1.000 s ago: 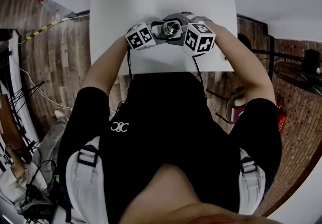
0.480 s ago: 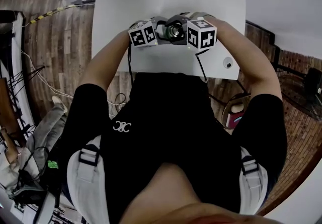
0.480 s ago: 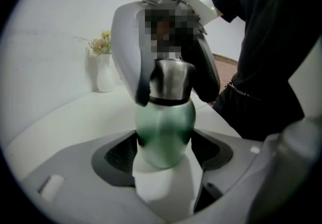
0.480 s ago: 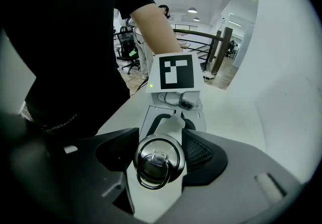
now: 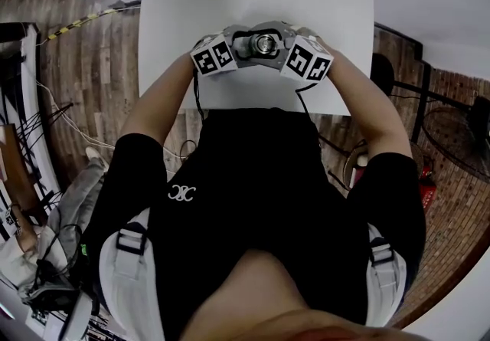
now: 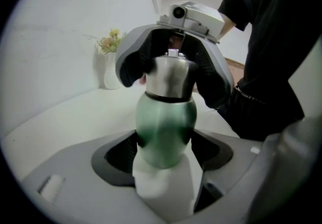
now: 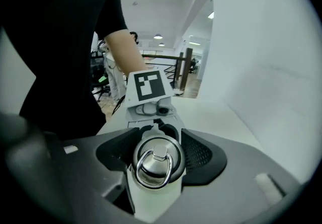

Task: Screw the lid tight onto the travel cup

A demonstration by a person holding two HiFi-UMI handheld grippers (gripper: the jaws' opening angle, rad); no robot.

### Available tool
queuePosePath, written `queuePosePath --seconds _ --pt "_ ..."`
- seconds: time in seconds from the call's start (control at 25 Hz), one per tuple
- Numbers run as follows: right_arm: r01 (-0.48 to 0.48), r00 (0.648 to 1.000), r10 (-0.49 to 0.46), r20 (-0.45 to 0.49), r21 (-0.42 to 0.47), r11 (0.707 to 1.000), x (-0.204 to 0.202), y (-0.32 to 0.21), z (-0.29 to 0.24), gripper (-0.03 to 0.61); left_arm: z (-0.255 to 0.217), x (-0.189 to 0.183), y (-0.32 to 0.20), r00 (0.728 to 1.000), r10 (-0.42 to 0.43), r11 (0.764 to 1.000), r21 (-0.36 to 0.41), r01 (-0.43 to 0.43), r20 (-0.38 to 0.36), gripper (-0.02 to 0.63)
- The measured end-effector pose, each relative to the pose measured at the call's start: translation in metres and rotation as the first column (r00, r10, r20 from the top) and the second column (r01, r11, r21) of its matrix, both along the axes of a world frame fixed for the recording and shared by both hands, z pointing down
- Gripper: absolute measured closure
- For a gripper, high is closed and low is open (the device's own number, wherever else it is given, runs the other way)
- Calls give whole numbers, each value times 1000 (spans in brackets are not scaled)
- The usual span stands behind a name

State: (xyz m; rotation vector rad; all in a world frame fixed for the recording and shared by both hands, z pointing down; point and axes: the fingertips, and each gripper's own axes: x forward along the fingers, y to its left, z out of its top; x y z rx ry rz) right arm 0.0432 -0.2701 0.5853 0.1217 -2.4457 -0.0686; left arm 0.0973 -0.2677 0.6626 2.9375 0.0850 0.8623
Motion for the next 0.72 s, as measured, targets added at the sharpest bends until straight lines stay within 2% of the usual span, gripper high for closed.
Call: queuePosePath --seconds 0.12,0.32,0.52,0.64,0.72 --pt "-163 979 163 123 -10 987 -2 -10 -9 313 1 -1 0 999 -43 999 -1 43 -1 224" --pt "-385 892 379 245 -26 923 8 -25 -9 314 7 5 -4 993 -119 993 -10 119 -5 221" --pt "-575 767 557 319 -46 817 16 -33 -9 316 9 6 -5 982 -189 982 0 189 0 221" --pt "-650 693 633 346 -81 756 20 -35 -8 316 10 6 -3 964 -266 964 -7 266 -12 221" --pt "-690 655 666 357 -75 720 23 -34 -9 316 10 7 -2 949 -316 949 -4 316 -23 220"
